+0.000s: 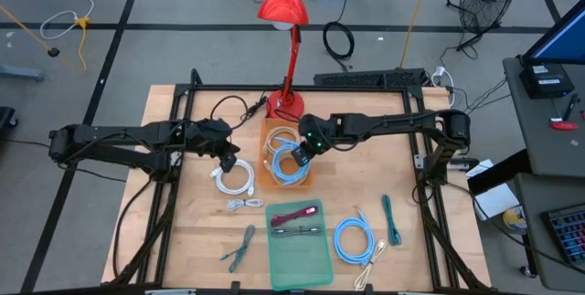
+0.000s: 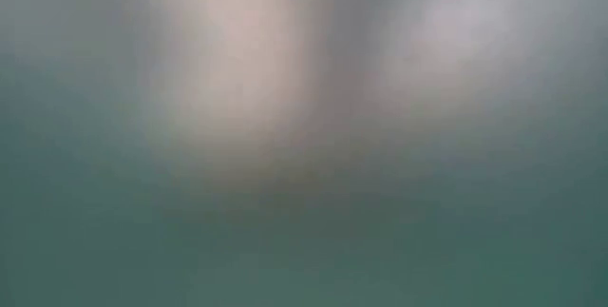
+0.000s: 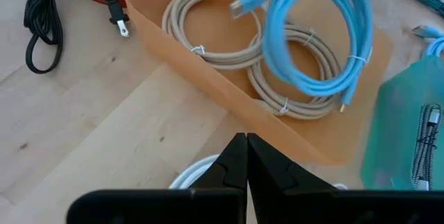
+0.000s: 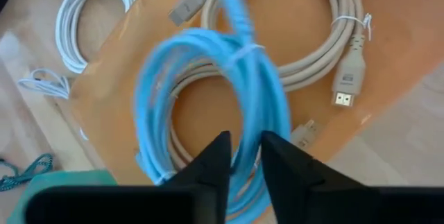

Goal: Sort cables
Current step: Put the top blue video cable into the orange bin

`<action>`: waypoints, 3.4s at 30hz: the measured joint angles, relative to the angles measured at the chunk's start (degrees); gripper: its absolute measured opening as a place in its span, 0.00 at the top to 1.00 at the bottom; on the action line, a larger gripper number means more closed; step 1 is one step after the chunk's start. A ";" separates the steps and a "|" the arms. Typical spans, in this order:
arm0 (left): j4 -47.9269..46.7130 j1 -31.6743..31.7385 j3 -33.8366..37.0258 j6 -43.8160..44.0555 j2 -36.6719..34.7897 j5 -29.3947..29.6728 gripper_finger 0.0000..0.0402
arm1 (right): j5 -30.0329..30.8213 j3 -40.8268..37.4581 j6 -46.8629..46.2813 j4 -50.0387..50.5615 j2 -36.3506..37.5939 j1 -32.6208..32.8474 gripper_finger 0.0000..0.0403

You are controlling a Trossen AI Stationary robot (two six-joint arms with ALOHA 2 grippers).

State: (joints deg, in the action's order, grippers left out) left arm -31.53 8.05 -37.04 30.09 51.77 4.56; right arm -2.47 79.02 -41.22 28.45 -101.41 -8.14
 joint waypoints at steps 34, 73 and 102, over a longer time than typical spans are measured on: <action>0.02 0.00 0.00 -0.22 0.00 0.07 0.99 | 3.38 -0.20 18.88 -5.98 -3.54 -2.51 0.60; -0.02 -1.46 0.00 -0.02 -0.02 0.00 0.99 | 5.58 -0.02 26.60 -3.68 -8.20 -2.67 0.58; -0.46 -1.44 0.00 -0.22 -0.02 0.12 0.99 | 2.42 -0.13 20.02 -2.92 -10.90 -2.08 0.91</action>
State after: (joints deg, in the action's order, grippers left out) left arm -31.99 6.61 -37.04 29.87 51.75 4.68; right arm -0.05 78.89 -21.20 25.54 -112.30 -10.23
